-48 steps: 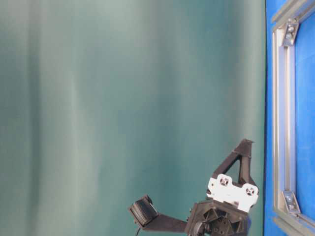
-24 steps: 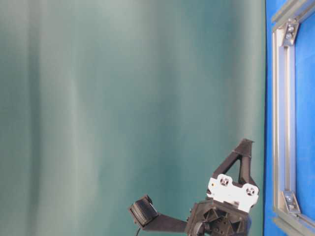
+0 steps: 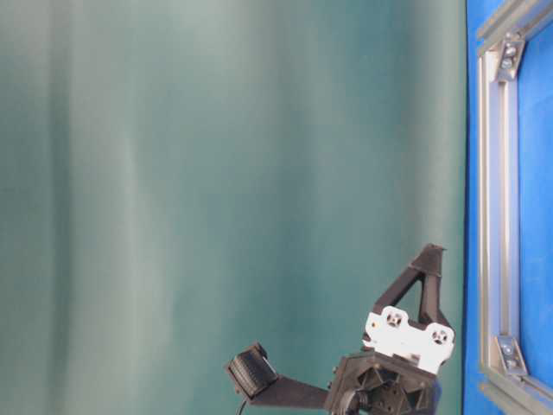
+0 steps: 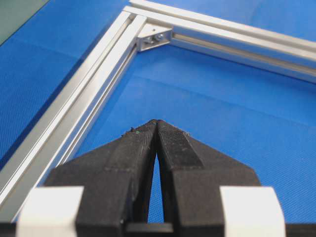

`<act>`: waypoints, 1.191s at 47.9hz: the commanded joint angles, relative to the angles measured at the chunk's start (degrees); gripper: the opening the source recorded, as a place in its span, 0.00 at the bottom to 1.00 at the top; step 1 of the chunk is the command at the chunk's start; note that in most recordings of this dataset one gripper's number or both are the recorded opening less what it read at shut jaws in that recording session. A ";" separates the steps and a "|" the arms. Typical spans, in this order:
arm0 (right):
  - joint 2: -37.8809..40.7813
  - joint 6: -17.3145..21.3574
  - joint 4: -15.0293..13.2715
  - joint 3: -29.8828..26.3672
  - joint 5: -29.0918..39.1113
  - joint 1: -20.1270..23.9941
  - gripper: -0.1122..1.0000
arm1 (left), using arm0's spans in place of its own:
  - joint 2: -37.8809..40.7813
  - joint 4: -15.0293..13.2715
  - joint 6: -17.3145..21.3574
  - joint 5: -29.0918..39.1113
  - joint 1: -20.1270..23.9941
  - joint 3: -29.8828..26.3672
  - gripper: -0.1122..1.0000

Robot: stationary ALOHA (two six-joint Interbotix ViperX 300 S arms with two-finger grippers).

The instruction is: Insert the wire through the string loop located on the right side.

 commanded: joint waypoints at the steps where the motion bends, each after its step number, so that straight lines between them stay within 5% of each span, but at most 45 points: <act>1: 2.29 -0.09 0.09 -2.90 -0.88 -0.09 0.07 | -1.67 0.18 -0.18 -0.62 -0.18 -0.53 0.10; 28: 4.75 -0.18 0.09 -4.75 -1.23 -0.09 0.07 | -1.67 0.18 -0.88 -1.14 -2.20 -0.44 0.10; 57: 4.83 -0.18 0.09 -4.75 -1.23 -0.09 0.07 | -1.76 0.18 -3.34 -0.53 -18.37 0.62 0.10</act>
